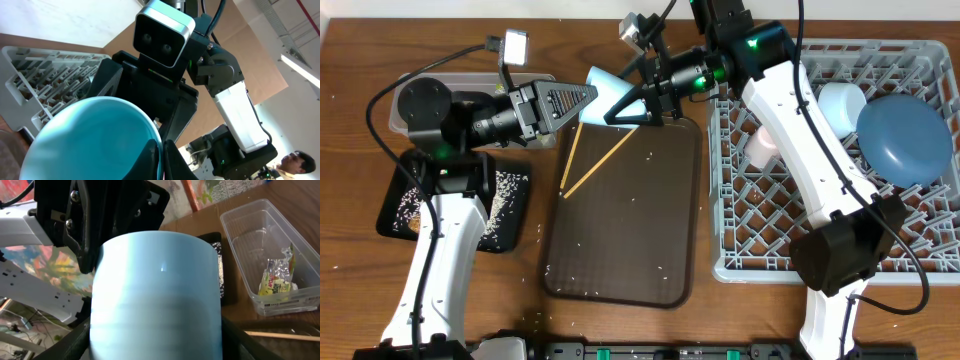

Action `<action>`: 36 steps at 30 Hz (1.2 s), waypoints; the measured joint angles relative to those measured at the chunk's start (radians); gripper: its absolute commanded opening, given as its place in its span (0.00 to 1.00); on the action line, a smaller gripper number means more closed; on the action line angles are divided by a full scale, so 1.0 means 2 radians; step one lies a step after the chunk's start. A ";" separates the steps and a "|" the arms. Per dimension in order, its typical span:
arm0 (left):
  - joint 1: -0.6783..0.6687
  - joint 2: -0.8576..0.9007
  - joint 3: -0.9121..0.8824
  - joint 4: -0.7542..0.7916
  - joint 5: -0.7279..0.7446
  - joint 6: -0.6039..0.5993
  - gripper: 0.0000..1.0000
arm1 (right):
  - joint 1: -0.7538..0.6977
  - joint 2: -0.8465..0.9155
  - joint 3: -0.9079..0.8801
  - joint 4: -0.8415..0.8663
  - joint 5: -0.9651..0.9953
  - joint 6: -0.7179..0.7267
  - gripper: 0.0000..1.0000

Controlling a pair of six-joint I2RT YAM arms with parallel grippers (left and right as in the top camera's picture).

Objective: Sort waste into correct bins and load items into the dishwasher rack
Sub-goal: 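Grasp the light-blue cup with the right gripper and open the left, then lower the light-blue cup upright into the rack and release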

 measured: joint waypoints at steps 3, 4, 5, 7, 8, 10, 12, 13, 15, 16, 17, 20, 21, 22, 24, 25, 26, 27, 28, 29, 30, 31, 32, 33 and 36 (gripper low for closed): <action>0.000 0.000 0.000 0.000 -0.002 0.001 0.17 | -0.003 0.000 0.000 -0.008 0.010 0.004 0.44; 0.000 0.000 0.000 0.000 -0.002 0.001 0.17 | -0.004 0.000 0.000 -0.011 0.013 0.005 0.43; 0.000 0.000 0.000 -0.001 -0.004 0.002 0.17 | -0.006 0.000 0.000 -0.015 0.018 0.008 0.42; 0.000 0.002 0.000 -0.001 -0.008 0.006 0.17 | -0.011 0.000 0.000 -0.023 0.027 0.015 0.40; 0.000 0.002 0.000 -0.001 -0.009 0.007 0.17 | -0.014 0.000 0.000 -0.029 0.039 0.019 0.39; 0.000 0.003 0.000 0.000 -0.007 0.018 0.17 | -0.022 0.000 0.000 -0.042 0.076 0.033 0.38; 0.000 0.003 0.000 -0.006 -0.007 0.032 0.17 | -0.033 0.000 -0.001 -0.060 0.111 0.048 0.38; 0.000 0.003 0.000 -0.014 -0.007 0.042 0.17 | -0.039 -0.001 -0.001 -0.070 0.130 0.056 0.38; 0.000 0.003 0.000 -0.039 -0.007 0.063 0.21 | -0.052 -0.002 -0.001 -0.091 0.167 0.072 0.38; 0.000 0.004 0.000 -0.054 -0.007 0.077 0.21 | -0.060 -0.004 -0.001 -0.104 0.188 0.082 0.39; 0.000 0.006 0.000 -0.068 -0.007 0.088 0.22 | -0.065 -0.006 -0.001 -0.114 0.205 0.089 0.40; 0.000 0.020 0.000 -0.117 -0.010 0.127 0.22 | -0.085 -0.020 -0.003 -0.152 0.277 0.121 0.42; 0.000 0.027 0.000 -0.135 -0.011 0.139 0.22 | -0.092 -0.027 -0.003 -0.165 0.303 0.133 0.42; 0.000 0.034 0.000 -0.151 -0.014 0.151 0.22 | -0.096 -0.033 -0.003 -0.177 0.325 0.142 0.43; 0.000 0.052 0.000 -0.187 -0.025 0.177 0.22 | -0.106 -0.050 -0.003 -0.204 0.378 0.165 0.43; 0.000 0.061 0.000 -0.206 -0.033 0.189 0.22 | -0.109 -0.058 -0.003 -0.219 0.402 0.176 0.43; 0.000 0.070 0.000 -0.225 -0.041 0.201 0.23 | -0.113 -0.065 -0.003 -0.237 0.429 0.187 0.43; 0.000 0.079 0.000 -0.247 -0.052 0.215 0.25 | -0.115 -0.070 -0.003 -0.251 0.448 0.194 0.43; 0.000 0.085 0.000 -0.263 -0.061 0.225 0.27 | -0.117 -0.073 -0.003 -0.267 0.470 0.204 0.43; 0.000 0.092 0.000 -0.290 -0.075 0.241 0.27 | -0.117 -0.075 -0.003 -0.283 0.490 0.212 0.44; 0.000 0.097 0.000 -0.314 -0.090 0.254 0.28 | -0.119 -0.076 -0.003 -0.301 0.516 0.224 0.44; 0.000 0.101 -0.001 -0.352 -0.118 0.272 0.28 | -0.121 -0.076 -0.003 -0.319 0.544 0.238 0.44; 0.000 0.103 -0.002 -0.367 -0.133 0.282 0.29 | -0.121 -0.075 -0.003 -0.323 0.557 0.244 0.43; 0.000 0.104 -0.002 -0.389 -0.155 0.294 0.29 | -0.123 -0.075 -0.003 -0.326 0.571 0.251 0.43; 0.000 0.104 -0.002 -0.447 -0.233 0.331 0.29 | -0.125 -0.075 -0.003 -0.327 0.604 0.270 0.40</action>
